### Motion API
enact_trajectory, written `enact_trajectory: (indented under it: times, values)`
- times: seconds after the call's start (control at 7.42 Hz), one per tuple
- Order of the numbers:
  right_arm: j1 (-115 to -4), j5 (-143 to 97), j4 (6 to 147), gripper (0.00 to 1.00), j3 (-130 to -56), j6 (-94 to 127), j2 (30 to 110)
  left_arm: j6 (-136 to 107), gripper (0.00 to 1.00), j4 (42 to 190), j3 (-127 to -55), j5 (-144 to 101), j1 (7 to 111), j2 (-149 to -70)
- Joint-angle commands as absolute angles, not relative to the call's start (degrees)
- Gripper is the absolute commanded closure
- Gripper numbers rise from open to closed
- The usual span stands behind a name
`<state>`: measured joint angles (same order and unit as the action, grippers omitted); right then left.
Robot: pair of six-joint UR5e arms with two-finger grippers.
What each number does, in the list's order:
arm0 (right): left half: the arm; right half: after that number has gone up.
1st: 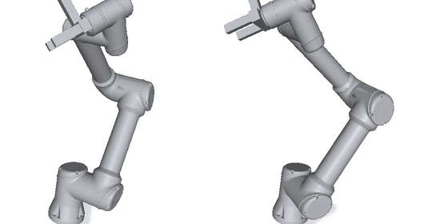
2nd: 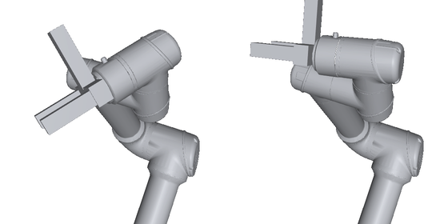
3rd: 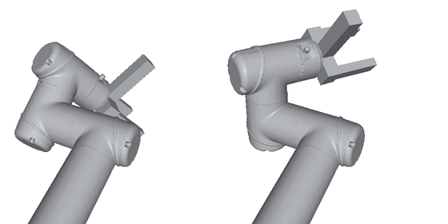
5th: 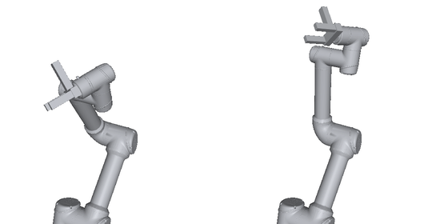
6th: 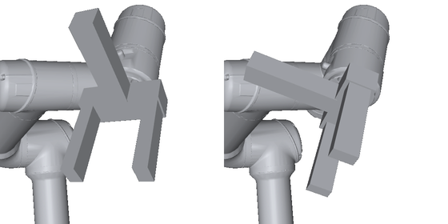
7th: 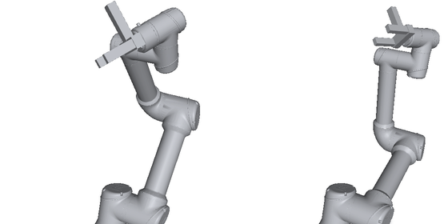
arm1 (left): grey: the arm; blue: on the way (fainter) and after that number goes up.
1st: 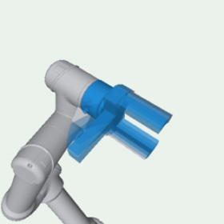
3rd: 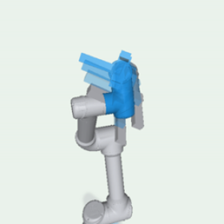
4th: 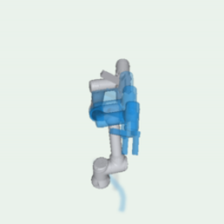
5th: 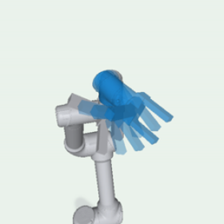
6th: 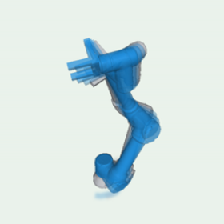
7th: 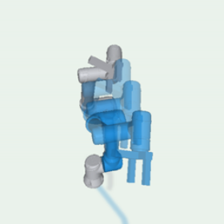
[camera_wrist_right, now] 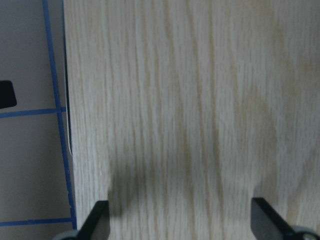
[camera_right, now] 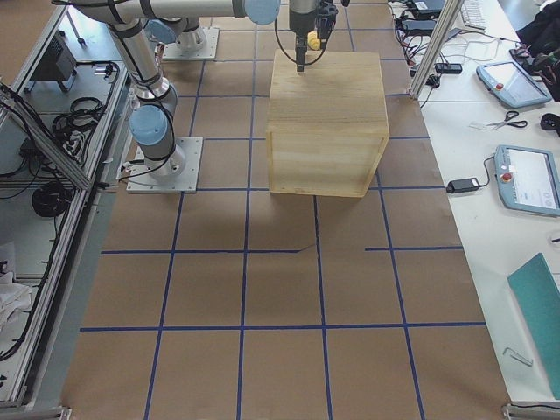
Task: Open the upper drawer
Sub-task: 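Move the left gripper toward the black handle of the upper drawer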
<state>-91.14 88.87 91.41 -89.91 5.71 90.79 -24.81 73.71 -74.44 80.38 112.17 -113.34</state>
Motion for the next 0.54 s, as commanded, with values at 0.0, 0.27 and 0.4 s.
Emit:
enact_trajectory:
  times: [0.0, 0.27, 0.4]
  values:
    - [-91.14, 88.94, 91.41, 0.00, -89.91, 5.71, 90.79, -24.96, 0.00, 73.13, -73.83, 80.16, 112.94, -114.43]
    - [-91.14, 88.86, 91.41, 0.00, -89.91, 5.71, 90.79, -25.22, 0.00, 72.16, -73.31, 79.55, 113.81, -115.13]
    - [-91.14, 88.94, 91.41, 0.00, -89.91, 5.71, 90.79, -25.75, 0.00, 72.16, -73.04, 79.28, 113.99, -115.22]
